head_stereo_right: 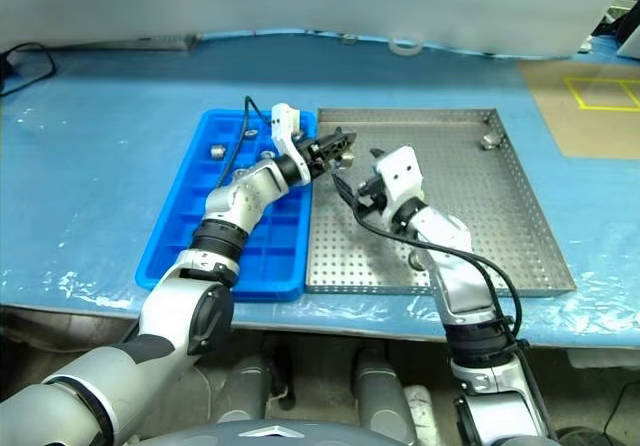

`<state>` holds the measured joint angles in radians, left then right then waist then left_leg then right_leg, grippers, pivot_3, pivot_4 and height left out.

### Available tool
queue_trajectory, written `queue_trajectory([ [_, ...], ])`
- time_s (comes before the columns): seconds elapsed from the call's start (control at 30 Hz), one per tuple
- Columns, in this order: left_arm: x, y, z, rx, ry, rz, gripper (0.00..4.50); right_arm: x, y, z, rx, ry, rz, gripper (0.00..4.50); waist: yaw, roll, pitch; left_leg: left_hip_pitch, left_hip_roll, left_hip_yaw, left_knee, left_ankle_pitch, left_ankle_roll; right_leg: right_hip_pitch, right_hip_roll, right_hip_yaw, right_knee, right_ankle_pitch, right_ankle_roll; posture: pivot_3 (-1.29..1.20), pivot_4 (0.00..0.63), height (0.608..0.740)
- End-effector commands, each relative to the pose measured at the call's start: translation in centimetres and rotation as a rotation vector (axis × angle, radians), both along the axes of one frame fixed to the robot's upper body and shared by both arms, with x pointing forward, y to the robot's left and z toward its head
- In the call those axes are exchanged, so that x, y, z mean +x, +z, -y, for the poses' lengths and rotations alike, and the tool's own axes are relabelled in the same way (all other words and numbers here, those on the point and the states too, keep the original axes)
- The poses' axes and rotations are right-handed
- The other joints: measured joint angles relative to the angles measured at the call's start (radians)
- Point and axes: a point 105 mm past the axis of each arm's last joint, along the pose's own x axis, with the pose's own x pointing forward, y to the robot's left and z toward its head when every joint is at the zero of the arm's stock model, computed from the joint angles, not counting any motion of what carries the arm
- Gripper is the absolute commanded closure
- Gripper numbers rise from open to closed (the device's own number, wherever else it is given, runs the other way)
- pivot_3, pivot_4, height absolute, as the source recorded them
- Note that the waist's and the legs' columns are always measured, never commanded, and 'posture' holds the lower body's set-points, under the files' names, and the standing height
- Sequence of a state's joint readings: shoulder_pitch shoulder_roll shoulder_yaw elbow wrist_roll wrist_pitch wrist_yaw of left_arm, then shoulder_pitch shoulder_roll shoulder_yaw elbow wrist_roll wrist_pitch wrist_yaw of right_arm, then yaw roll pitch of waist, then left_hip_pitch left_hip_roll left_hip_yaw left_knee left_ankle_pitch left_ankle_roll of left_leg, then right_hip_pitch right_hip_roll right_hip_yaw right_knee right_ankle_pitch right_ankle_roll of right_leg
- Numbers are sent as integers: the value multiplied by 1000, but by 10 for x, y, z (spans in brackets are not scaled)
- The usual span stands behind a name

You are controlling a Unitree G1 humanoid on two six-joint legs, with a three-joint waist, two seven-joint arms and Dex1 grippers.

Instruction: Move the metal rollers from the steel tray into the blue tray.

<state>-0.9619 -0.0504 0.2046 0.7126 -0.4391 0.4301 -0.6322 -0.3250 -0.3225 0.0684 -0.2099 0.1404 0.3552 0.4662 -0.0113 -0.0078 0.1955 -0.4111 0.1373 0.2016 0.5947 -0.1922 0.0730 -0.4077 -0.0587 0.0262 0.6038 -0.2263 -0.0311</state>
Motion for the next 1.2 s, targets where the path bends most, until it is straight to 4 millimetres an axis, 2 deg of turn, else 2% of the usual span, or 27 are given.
queue_trajectory([
  [0.03,-9,44,6,-85,-72,118,2744,-5,10,19,-26,-13,44,0,-1,0,0,0,0,0,0,0,0,0,0,0,0,0,0,-296,150,740],
  [0.17,-17,52,11,-102,-126,135,2744,1,24,22,-2,-46,90,0,-5,0,1,1,0,0,1,0,0,0,0,0,1,0,0,-306,150,740],
  [0.37,-15,45,15,-84,-115,111,2744,7,42,8,68,-50,146,0,-9,1,2,1,1,0,0,1,-2,0,1,0,1,0,0,-312,150,740],
  [0.6,-16,42,16,-83,-116,99,2744,9,37,-1,62,-28,134,0,-5,1,2,0,0,0,1,1,0,0,0,0,1,0,0,-312,150,740],
  [0.97,-17,37,15,-78,-116,88,2744,14,42,-9,98,-29,145,0,-7,1,2,0,0,0,1,1,0,-1,0,0,1,0,0,-314,150,740],
  [1.07,-17,37,15,-78,-118,89,2744,14,40,-8,94,-32,147,659,-7,1,2,0,0,0,1,1,0,-1,0,0,1,0,0,-314,150,740],
  [1.2,-17,37,15,-78,-115,89,2744,14,39,-6,91,-33,144,1965,-7,1,2,0,0,0,1,1,0,0,0,0,1,0,0,-311,150,740],
])
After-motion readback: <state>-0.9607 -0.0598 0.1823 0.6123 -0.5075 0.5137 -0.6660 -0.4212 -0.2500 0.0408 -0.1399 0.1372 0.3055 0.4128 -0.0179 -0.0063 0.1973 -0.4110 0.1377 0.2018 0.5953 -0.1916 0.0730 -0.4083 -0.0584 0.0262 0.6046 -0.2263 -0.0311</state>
